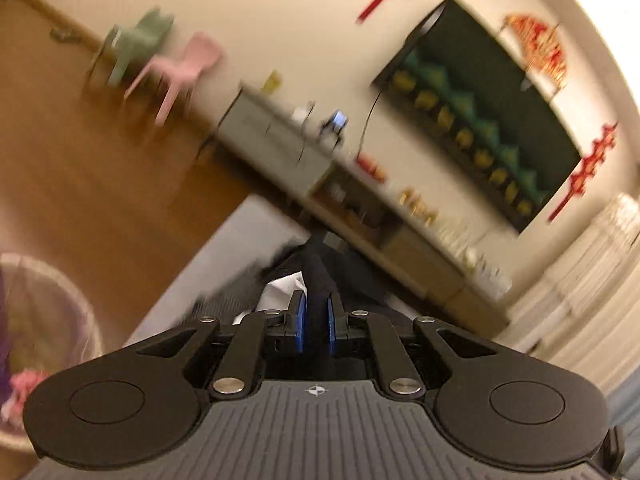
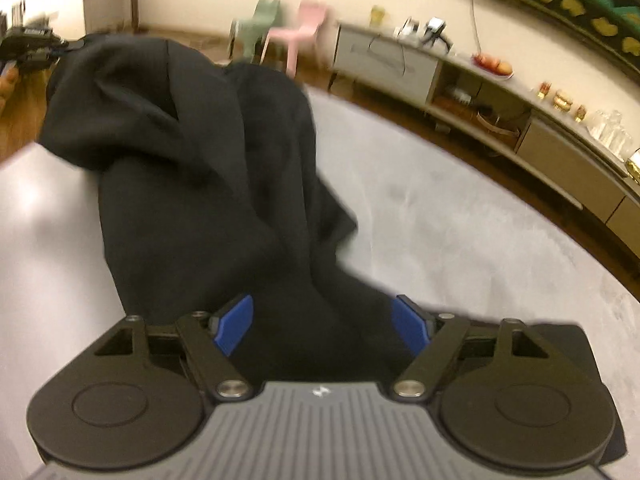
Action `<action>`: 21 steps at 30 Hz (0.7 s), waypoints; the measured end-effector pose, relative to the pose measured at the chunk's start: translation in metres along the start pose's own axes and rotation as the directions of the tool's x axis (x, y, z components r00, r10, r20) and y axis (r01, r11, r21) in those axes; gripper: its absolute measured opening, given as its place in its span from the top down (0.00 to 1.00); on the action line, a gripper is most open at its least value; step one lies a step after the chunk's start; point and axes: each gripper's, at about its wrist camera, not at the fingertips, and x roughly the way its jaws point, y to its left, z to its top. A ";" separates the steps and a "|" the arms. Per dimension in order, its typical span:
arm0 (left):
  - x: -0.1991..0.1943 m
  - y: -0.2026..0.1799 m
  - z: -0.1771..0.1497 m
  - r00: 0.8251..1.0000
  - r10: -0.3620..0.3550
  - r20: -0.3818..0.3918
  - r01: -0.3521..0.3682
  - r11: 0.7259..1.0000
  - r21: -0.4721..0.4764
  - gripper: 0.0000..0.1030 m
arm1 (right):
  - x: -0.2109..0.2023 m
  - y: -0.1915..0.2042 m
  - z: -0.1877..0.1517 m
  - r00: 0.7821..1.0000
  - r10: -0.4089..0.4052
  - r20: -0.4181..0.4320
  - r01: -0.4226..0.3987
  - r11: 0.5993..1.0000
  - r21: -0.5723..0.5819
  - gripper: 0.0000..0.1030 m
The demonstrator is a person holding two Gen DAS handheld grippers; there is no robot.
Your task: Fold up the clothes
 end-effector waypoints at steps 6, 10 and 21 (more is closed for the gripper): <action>0.001 0.005 -0.006 1.000 0.025 -0.003 -0.025 1.000 -0.012 0.90 | -0.014 -0.029 -0.056 0.993 -0.058 -0.104 0.065 0.996 0.060 0.24; 0.004 0.006 -0.009 0.996 0.089 -0.022 -0.090 0.996 -0.028 0.88 | -0.042 -0.060 -0.096 0.981 -0.117 -0.155 0.135 0.985 0.112 0.24; -0.002 -0.018 -0.008 0.981 0.189 -0.036 -0.188 0.982 0.032 0.77 | -0.039 -0.126 -0.113 0.981 -0.113 -0.159 0.136 0.980 0.145 0.13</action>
